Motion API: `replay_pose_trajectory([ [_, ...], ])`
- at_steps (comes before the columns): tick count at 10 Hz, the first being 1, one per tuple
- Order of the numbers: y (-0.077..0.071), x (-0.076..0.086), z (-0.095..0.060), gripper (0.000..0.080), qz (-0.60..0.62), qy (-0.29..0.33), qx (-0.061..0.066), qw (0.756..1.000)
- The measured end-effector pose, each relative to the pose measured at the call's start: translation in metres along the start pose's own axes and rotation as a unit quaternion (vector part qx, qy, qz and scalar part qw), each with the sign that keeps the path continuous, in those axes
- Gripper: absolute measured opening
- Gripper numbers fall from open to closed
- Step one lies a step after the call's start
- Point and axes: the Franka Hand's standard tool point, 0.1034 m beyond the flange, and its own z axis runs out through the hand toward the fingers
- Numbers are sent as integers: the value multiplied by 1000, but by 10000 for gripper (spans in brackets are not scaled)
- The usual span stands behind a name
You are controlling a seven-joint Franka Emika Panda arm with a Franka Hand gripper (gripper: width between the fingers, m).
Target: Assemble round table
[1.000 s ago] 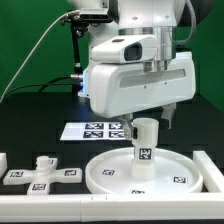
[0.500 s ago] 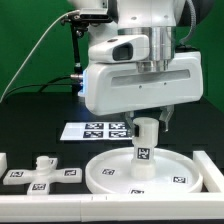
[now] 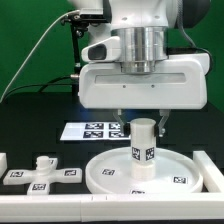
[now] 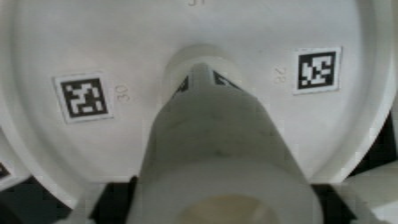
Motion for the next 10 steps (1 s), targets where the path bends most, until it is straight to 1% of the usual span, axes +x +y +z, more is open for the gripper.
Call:
replay_pose_trajectory([
  [2,3,0,1,403,79,-4,4,997],
  [3,4,0,1,403,143,-7,6,990],
  [4,5,-1,1,403,218,-11,9,976],
  [5,5,-6,2,403,306,-17,15,952],
  [6,2,-10,3,404,410,-24,21,912],
  [7,3,-10,3,404,442,-25,29,896],
  [9,3,-11,3,404,426,-26,29,904],
  [10,2,-11,3,505,329,-21,27,944],
])
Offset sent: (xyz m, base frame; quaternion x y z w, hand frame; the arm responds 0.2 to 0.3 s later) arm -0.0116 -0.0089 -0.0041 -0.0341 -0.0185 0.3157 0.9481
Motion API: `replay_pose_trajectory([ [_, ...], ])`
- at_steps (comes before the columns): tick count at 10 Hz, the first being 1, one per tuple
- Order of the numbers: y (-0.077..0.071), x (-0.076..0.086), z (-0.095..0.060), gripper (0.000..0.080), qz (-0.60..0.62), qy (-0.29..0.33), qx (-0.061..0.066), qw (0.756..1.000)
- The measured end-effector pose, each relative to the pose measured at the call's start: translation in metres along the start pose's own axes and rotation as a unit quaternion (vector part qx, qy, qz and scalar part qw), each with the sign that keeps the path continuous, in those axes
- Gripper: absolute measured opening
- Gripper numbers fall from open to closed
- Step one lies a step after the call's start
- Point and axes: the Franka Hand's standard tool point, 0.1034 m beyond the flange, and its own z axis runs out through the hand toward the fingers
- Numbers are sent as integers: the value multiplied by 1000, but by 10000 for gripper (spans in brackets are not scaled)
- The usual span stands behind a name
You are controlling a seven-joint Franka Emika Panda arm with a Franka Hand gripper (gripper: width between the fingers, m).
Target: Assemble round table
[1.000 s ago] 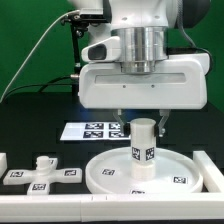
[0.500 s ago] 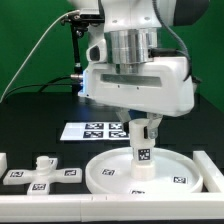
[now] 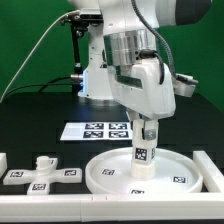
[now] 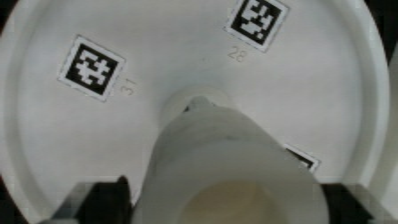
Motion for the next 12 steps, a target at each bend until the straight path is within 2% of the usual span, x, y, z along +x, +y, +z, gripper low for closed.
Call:
replay_pose_trajectory([
  [1,-1,-2,0,604,-97,-1,0,995],
  [2,-2,-5,0,635,-155,-3,0,988],
  [4,-2,-4,1,647,-206,-3,0,979],
  [6,-2,-4,1,649,-289,-3,0,957],
  [8,-5,-8,0,649,-453,4,-15,891],
  [11,-6,-7,0,649,-525,12,-15,851],
  [12,-6,-9,0,649,-589,9,-26,808],
])
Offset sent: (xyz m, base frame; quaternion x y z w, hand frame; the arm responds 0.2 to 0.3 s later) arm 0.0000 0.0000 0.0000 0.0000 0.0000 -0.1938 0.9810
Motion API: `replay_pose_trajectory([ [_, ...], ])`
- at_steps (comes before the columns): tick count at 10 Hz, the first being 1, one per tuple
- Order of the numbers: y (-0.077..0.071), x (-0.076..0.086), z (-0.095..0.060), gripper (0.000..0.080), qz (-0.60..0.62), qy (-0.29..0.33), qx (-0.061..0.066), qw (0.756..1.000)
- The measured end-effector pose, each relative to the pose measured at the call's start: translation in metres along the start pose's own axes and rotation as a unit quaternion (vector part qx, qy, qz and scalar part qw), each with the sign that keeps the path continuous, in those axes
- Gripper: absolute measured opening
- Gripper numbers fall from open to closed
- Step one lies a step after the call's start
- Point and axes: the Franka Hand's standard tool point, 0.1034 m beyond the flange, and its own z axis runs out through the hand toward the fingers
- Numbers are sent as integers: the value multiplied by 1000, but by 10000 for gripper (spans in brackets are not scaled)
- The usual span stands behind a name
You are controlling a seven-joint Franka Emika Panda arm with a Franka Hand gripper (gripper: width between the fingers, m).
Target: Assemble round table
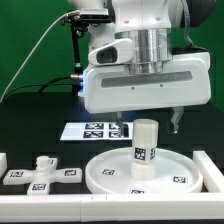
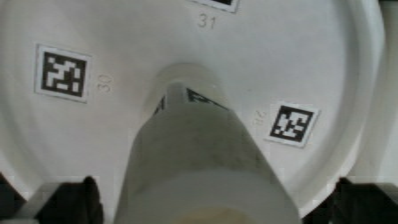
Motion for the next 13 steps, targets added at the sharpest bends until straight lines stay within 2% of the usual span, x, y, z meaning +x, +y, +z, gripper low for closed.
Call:
replay_pose_trajectory([
  [1,-4,2,-2,649,-102,-9,-13,995],
  [3,-5,-1,0,649,-240,-22,-17,970],
  [6,-2,-1,0,649,-333,-24,-16,943],
  [7,0,-1,0,649,-385,-28,-19,922],
  [8,4,-2,0,649,-454,-32,-23,890],
  [9,15,-2,0,649,-504,-33,-21,863],
  [10,18,-2,-1,649,-483,-33,-22,875],
  [12,17,-3,0,403,-465,-32,-22,885],
  [13,17,-4,1,403,-442,-35,-21,896],
])
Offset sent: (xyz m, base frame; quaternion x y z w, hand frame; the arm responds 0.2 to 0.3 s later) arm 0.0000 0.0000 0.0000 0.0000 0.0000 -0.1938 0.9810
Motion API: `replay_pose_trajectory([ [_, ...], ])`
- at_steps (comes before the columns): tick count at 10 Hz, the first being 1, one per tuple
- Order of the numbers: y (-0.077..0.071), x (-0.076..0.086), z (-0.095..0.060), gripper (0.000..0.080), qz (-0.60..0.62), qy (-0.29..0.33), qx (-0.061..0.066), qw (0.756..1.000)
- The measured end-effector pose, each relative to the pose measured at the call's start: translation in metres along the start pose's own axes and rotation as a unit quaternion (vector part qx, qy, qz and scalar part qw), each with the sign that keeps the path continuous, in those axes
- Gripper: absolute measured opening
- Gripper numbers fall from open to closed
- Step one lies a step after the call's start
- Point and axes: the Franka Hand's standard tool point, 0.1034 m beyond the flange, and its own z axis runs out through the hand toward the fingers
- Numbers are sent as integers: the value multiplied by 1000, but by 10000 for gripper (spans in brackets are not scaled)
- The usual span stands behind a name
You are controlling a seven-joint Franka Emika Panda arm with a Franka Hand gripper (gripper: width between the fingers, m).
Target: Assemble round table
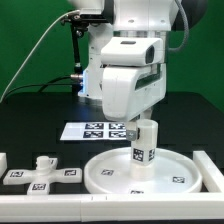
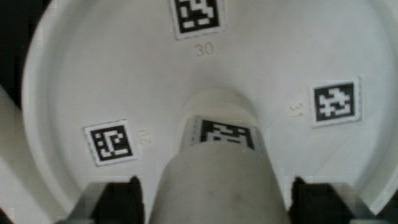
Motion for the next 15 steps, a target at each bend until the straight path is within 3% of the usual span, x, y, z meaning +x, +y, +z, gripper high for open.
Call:
replay_pose_trajectory([
  [4,-5,-1,1,393,178,-3,6,984],
  [5,-8,-1,2,381,252,-3,8,968],
  [7,-19,-4,10,355,394,-7,27,919],
  [9,-24,-5,12,76,458,-14,35,888],
  [10,-24,-5,12,76,481,-15,35,876],
  [11,-24,-5,12,16,482,-15,35,876],
  [13,-24,-4,12,4,463,-15,34,886],
  [15,-22,-2,6,0,382,-22,32,923],
])
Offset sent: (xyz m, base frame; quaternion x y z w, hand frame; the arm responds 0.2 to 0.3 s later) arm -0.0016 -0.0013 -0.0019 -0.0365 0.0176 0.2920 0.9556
